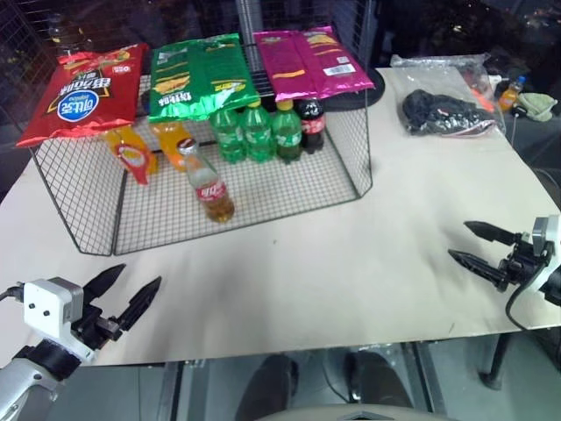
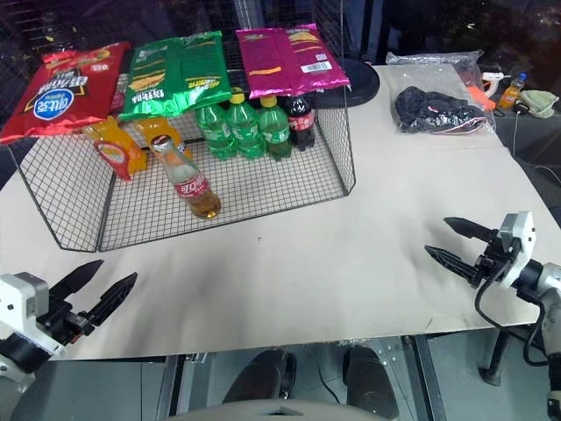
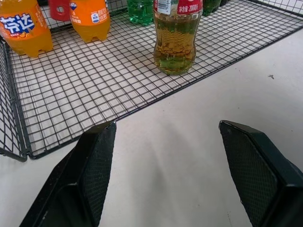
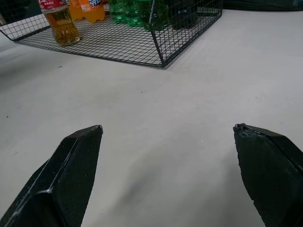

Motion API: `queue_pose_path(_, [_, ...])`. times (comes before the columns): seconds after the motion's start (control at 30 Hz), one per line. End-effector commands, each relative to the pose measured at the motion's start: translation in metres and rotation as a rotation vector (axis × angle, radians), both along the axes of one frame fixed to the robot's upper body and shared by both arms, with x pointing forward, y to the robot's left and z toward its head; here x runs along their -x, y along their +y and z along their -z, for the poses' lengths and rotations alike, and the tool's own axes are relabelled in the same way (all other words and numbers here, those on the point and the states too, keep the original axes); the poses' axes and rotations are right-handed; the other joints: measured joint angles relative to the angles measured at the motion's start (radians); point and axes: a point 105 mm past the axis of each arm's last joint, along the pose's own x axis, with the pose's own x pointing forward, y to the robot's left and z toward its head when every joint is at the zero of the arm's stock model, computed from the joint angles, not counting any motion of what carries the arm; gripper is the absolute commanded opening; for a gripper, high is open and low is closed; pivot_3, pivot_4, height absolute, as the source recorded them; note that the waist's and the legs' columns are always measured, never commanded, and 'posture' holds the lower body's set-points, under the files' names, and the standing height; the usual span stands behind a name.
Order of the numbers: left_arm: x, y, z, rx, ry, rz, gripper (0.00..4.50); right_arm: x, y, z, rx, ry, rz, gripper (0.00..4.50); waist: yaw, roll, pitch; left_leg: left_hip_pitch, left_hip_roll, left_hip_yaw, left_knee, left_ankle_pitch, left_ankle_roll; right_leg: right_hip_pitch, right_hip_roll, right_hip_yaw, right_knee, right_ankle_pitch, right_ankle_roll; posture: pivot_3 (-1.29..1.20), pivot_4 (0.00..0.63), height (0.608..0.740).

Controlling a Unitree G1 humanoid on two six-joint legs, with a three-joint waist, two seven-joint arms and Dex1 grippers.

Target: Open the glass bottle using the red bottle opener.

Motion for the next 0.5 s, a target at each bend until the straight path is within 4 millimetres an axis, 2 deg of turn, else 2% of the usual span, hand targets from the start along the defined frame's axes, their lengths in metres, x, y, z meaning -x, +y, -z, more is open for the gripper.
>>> queue_pose_path(0.03, [0.0015, 0.0015, -0.0095, -0.025, -0.032, 0.014, 3.59, 0.0005, -0.0042, -0.0122, 0.012, -0.055, 0.003, 4.45, 0.000, 0.000, 0.000, 0.000, 0.000, 0.000, 0.000, 0.000, 0.000, 0.000, 0.000, 0.000, 0.000, 0.000, 0.000, 0.00, 0.150, 0.740])
queue_pose_path(0.5, [0.0029, 0.0003, -0.0048, 0.016, -0.004, 0.007, 3.59, 0.0003, -0.0026, -0.0125, 0.006, -0.052, -0.015, 4.45, 0.000, 0.000, 0.000, 0.000, 0.000, 0.000, 0.000, 0.000, 0.000, 0.000, 0.000, 0.000, 0.000, 0.000, 0.000, 0.00, 0.150, 0.740])
